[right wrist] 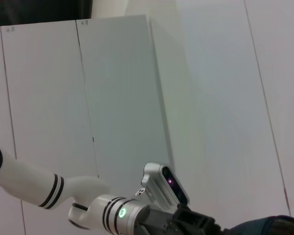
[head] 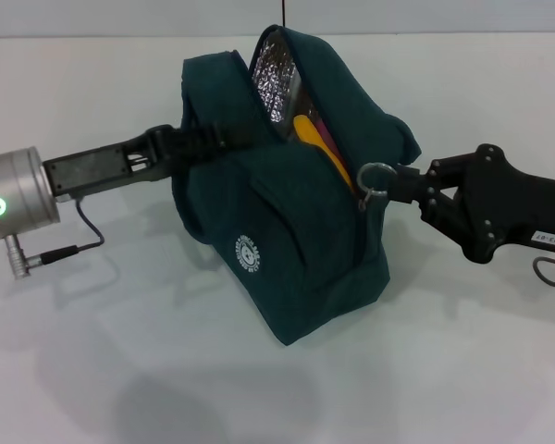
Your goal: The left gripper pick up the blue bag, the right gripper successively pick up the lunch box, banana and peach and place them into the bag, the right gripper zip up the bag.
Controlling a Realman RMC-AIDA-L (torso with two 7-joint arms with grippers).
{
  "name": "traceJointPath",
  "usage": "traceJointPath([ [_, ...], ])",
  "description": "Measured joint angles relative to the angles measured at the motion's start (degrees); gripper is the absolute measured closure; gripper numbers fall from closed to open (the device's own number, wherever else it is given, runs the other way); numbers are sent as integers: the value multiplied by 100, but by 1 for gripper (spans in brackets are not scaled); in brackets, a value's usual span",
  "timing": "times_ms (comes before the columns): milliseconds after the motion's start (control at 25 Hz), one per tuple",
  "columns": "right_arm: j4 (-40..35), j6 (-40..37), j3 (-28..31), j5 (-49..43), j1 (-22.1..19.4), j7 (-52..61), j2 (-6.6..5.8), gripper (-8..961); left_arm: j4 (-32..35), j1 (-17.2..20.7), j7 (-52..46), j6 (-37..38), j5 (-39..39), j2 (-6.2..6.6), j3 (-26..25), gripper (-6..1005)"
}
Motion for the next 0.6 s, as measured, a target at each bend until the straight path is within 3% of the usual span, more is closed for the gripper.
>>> traceJointPath([
  [160,12,10,8,5,62,-5,2,950,-48,83,323,-1,-11,-35,-352,580],
  [360,14,20,25,68,132,-9,6,950,-51,192,705,70,-58,-103,-683,307],
  [600,-32,31,46,263,242,-9,-18,949,-52,550,1236,76,-585,-136,-789,116],
])
